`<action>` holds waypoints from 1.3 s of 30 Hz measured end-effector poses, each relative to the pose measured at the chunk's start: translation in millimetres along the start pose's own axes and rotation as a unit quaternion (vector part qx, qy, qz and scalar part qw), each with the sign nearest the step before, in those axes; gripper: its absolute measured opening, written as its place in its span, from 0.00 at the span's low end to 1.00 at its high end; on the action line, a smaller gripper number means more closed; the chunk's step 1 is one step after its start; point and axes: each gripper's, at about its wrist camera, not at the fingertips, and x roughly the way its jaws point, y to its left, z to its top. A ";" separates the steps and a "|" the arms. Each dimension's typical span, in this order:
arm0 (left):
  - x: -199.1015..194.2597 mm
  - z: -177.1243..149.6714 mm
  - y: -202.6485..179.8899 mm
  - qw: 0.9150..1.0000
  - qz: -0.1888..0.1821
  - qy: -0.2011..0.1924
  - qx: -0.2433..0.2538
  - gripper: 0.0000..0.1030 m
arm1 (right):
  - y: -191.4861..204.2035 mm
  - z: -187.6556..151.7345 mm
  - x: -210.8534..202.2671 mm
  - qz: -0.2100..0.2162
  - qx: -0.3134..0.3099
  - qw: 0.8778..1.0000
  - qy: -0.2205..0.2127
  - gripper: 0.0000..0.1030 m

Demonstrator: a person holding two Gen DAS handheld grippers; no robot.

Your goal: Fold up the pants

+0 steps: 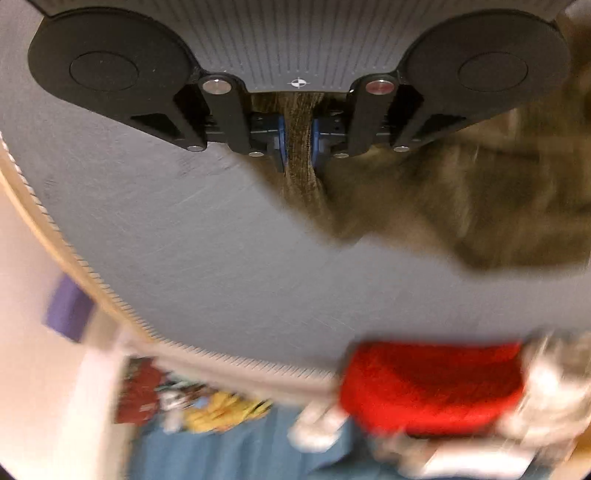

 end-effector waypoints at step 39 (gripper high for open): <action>19.1 -11.9 -0.5 0.999 0.023 0.027 0.011 0.35 | -57.1 -18.6 15.7 0.092 0.020 0.994 0.063 0.13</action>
